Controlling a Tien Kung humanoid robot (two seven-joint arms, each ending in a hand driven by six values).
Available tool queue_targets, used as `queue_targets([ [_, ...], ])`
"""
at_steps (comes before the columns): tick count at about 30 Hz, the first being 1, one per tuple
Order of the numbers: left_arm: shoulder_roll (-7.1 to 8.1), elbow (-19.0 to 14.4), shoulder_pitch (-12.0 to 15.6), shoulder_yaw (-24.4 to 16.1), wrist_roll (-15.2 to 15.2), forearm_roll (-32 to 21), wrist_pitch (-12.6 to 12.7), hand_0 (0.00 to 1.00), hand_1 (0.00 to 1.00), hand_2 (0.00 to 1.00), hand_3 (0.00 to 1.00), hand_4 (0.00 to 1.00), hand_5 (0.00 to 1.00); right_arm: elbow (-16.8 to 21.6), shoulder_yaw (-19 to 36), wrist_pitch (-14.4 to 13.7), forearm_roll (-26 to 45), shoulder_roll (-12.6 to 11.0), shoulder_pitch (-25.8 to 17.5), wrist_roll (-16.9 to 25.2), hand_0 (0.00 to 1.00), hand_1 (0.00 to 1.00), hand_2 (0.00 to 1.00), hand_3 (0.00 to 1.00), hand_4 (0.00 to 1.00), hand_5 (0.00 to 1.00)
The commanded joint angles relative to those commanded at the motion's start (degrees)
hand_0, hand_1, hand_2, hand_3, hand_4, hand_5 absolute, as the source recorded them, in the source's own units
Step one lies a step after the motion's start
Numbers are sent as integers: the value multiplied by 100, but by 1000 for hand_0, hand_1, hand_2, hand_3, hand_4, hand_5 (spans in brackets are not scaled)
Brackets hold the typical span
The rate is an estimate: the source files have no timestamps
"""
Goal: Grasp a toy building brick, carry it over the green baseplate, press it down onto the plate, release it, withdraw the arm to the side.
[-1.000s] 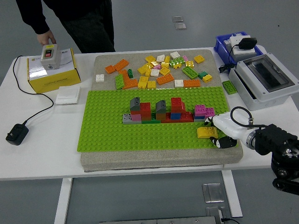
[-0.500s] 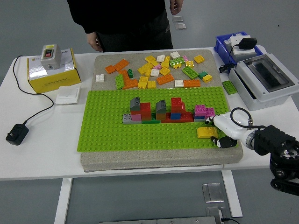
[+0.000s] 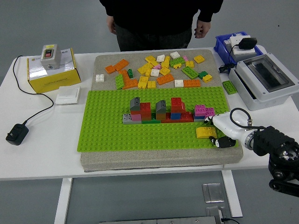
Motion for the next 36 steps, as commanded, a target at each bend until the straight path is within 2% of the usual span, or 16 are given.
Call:
queue_targets([
  [1, 0, 0, -1, -1, -2, 0, -1, 687, 637, 595, 688, 126, 585, 2, 1, -8, -6, 1, -1, 0, 254, 277, 634, 708, 611, 330],
  [7, 0, 0, 0, -3, -4, -5, -7, 687, 637, 595, 688, 126, 585, 3, 3, -43, -32, 4, -10, 4, 254, 277, 634, 708, 611, 330],
  [8, 0, 0, 1, -5, -5, -3, -10, 687, 639, 596, 688, 125, 585, 2, 2, -48, -34, 4, -13, 7, 252, 270, 543, 616, 608, 329],
  [13, -1, 0, 2, -15, -8, 1, -18, 687, 639, 596, 688, 125, 585, -2, -4, -58, -37, 8, -22, 18, 252, 270, 543, 616, 608, 329],
  [14, -1, 0, 1, -19, -7, 6, -19, 688, 638, 596, 687, 121, 586, -3, -5, -55, -38, 10, -23, 17, 245, 265, 510, 543, 606, 327],
  [19, 1, 0, -4, -26, -14, 8, -22, 688, 638, 596, 687, 121, 586, -9, -17, -46, -49, 20, -24, 16, 245, 265, 510, 543, 606, 327],
  [20, 3, 0, -5, -27, -17, 10, -21, 687, 638, 596, 687, 119, 587, -11, -19, -48, -53, 22, -24, 16, 241, 260, 487, 495, 597, 320],
  [36, 7, 0, -4, -25, -41, -7, -14, 686, 638, 599, 690, 126, 594, 46, 45, -82, -75, -33, 11, 8, 238, 261, 495, 533, 578, 310],
])
